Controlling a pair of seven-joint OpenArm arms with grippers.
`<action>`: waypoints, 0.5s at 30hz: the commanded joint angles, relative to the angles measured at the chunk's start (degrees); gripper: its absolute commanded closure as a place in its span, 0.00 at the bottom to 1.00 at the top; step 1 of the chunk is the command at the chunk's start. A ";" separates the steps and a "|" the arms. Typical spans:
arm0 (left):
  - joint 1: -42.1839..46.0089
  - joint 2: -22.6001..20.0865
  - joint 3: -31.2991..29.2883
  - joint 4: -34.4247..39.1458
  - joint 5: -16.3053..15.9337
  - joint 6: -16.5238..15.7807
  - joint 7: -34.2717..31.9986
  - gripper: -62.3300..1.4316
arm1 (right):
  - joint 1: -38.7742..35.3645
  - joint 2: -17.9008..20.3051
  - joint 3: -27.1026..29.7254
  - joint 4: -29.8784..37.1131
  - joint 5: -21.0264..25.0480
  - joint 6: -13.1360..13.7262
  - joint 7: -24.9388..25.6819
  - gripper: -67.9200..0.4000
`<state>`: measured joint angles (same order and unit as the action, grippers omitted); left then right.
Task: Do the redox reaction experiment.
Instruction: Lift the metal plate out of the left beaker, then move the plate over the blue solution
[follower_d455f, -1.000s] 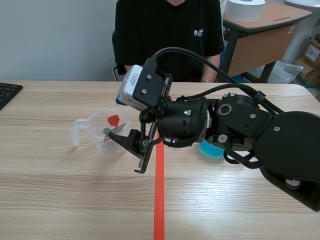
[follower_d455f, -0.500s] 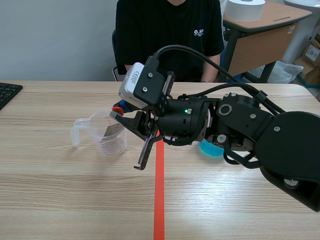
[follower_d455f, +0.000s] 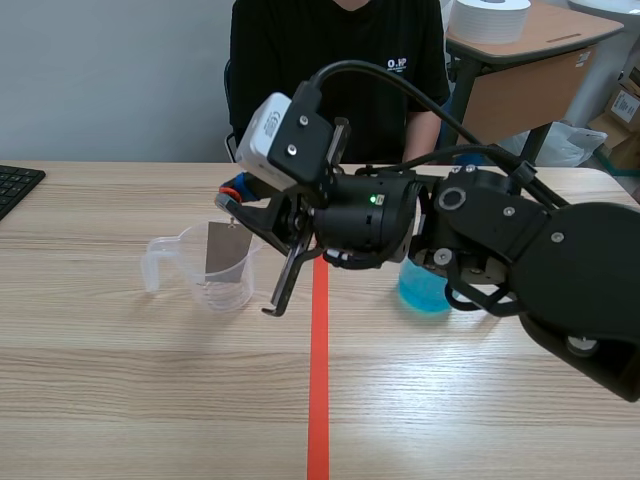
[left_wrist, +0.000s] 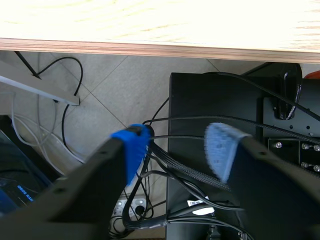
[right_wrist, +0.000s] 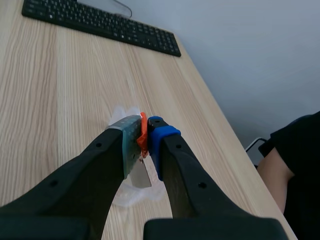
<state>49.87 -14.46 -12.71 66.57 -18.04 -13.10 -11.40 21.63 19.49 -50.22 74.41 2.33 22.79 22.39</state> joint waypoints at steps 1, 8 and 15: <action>0.76 0.15 -0.15 0.50 -0.35 -0.11 -0.76 0.67 | 2.23 0.07 0.83 2.56 1.81 -0.37 -0.04 0.97; 0.76 0.15 -0.15 0.50 -0.35 -0.11 -0.76 0.90 | 2.34 0.07 3.96 7.39 5.35 1.09 -4.61 0.97; 0.76 0.15 -0.15 0.50 -0.35 -0.13 -0.74 0.90 | 2.32 0.33 8.72 12.46 8.92 5.03 -10.38 0.97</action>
<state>49.87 -14.46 -12.71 66.57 -18.04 -13.10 -11.40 22.50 19.53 -42.54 85.58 10.66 28.01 11.46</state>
